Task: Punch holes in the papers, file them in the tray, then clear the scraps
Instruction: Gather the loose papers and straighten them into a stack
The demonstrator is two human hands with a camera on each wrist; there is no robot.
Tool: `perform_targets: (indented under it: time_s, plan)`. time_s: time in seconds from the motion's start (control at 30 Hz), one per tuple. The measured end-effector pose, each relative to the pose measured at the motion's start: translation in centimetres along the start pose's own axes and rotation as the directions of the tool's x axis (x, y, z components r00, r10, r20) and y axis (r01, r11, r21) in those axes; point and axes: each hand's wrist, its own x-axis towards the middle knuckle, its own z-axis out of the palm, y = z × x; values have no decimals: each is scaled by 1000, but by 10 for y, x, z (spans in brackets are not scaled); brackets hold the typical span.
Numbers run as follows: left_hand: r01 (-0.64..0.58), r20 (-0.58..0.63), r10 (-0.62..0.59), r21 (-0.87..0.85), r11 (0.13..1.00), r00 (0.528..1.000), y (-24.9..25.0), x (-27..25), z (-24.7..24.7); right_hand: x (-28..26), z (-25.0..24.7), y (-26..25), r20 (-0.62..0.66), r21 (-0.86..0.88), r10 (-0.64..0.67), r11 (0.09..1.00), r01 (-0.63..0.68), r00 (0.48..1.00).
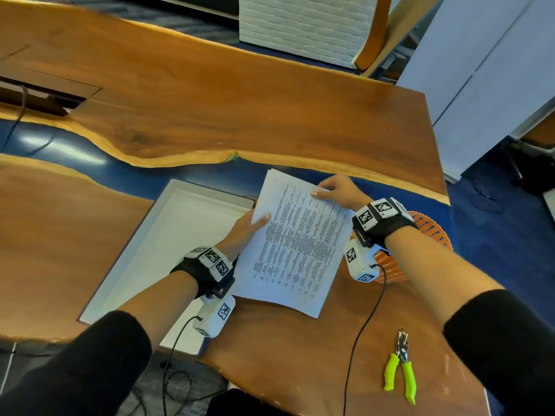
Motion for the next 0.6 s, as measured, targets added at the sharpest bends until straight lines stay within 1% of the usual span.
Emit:
perform_targets:
  time_s: [0.07,0.2,0.27,0.3,0.33,0.4,0.47,0.53,0.57,0.6]
  plan:
    - [-56,-21,57,35,998,998,-6,4,-3,-2,0,-1,-22,33,19,999,-18,1000]
    - [-115,-38,118,65,991,992,-9,7,-9,-12,-10,11,-89,112,128,987,-118,988]
    - [-124,-41,127,70,990,991,-8,9,-15,-20,-15,20,-146,198,171,970,-140,975]
    - [-126,-51,129,65,990,990,-7,11,-17,-26,-16,24,-175,283,200,948,-145,964]
    - [-126,-69,130,58,990,989,-6,13,-20,-33,-14,26,-206,391,231,910,-136,951]
    - [-137,-116,140,40,990,983,0,17,-20,-45,-6,31,-215,572,265,814,-98,940]
    - [-169,-167,170,16,985,971,8,23,-14,-53,7,34,-197,665,253,745,-61,947]
    - [-223,-221,224,31,974,949,15,27,-2,-56,25,30,-258,683,241,731,0,936]
    - [-251,-252,254,47,967,934,17,30,4,-57,34,27,-325,657,247,753,30,913]
    - [-280,-274,286,61,958,918,20,31,10,-57,43,25,-408,619,256,783,59,877]
